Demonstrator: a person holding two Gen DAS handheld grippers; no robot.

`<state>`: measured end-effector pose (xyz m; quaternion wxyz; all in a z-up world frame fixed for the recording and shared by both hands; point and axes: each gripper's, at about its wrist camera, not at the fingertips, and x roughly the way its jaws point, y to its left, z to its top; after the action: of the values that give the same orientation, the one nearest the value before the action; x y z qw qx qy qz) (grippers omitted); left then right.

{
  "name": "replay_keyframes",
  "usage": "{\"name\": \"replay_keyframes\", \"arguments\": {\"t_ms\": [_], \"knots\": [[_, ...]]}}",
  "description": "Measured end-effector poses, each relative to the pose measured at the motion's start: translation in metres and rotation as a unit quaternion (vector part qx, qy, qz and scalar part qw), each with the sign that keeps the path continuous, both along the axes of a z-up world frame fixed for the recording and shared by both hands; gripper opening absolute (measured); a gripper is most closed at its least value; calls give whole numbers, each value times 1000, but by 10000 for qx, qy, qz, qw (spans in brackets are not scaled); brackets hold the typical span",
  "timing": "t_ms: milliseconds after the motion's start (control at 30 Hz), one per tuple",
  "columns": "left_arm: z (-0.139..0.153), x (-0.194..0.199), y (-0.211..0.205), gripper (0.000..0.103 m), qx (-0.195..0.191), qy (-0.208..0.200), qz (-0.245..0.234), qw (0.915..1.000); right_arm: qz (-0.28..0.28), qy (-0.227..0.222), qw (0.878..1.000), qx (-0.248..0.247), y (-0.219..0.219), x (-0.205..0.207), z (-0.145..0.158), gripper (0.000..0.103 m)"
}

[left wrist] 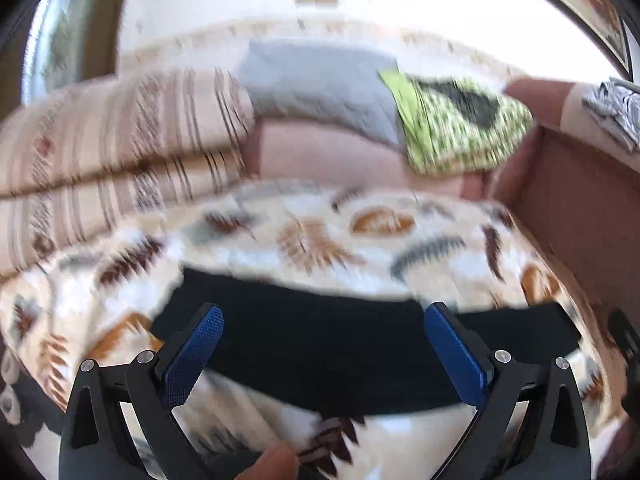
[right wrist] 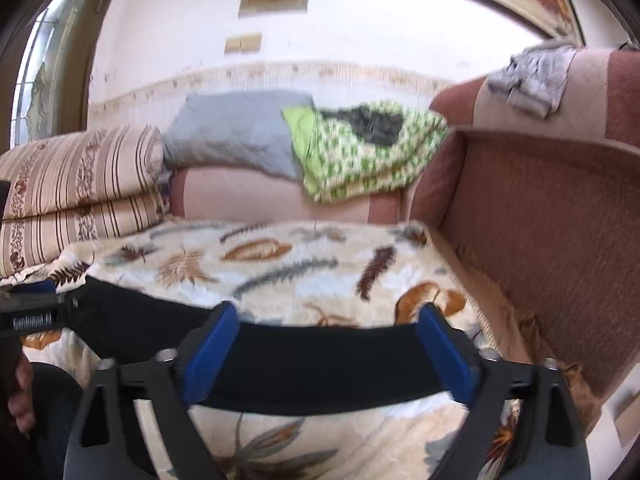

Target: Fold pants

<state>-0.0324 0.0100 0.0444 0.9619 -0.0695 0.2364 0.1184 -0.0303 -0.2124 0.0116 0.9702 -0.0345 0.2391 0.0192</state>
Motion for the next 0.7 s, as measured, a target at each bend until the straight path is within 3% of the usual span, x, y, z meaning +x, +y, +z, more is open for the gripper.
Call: {"name": "replay_keyframes", "arguments": {"t_ms": [67,167,233,333,400,433,500,533,567,600,700], "knots": [[3,1,-1,102,177,82,50,9998,98,-141,9997,-183,2,-4,5,103],[-3,17,11,102,-6,829,-101,9965,209,100,9988,-442,2,6,6,103],[-6,25,39,102,-628,1045,-328,9920,369,378,9983,-250,-7,16,4,103],[-27,41,92,102,-1695,1630,-797,9687,977,1170,9859,696,-38,40,-5,103],[-48,47,121,101,-1976,2017,-875,9553,1241,1889,9597,1670,-67,59,-19,102],[-56,48,133,101,-1981,2099,-898,9532,1183,2394,9322,2443,-92,72,-34,102],[-69,50,156,100,-2059,2150,-830,9510,775,2808,8829,3682,-132,81,-61,97],[-75,52,168,101,-2209,2144,-783,9482,514,2934,8431,4477,-156,82,-80,94],[-83,56,176,102,-2451,2162,-787,9418,285,2984,8149,4960,-172,80,-94,89],[-89,61,181,102,-2735,2159,-810,9338,116,3001,8004,5188,-180,78,-103,88],[-106,70,208,102,-3334,2061,-777,9167,-204,2811,7963,5352,-195,76,-112,88]]}}
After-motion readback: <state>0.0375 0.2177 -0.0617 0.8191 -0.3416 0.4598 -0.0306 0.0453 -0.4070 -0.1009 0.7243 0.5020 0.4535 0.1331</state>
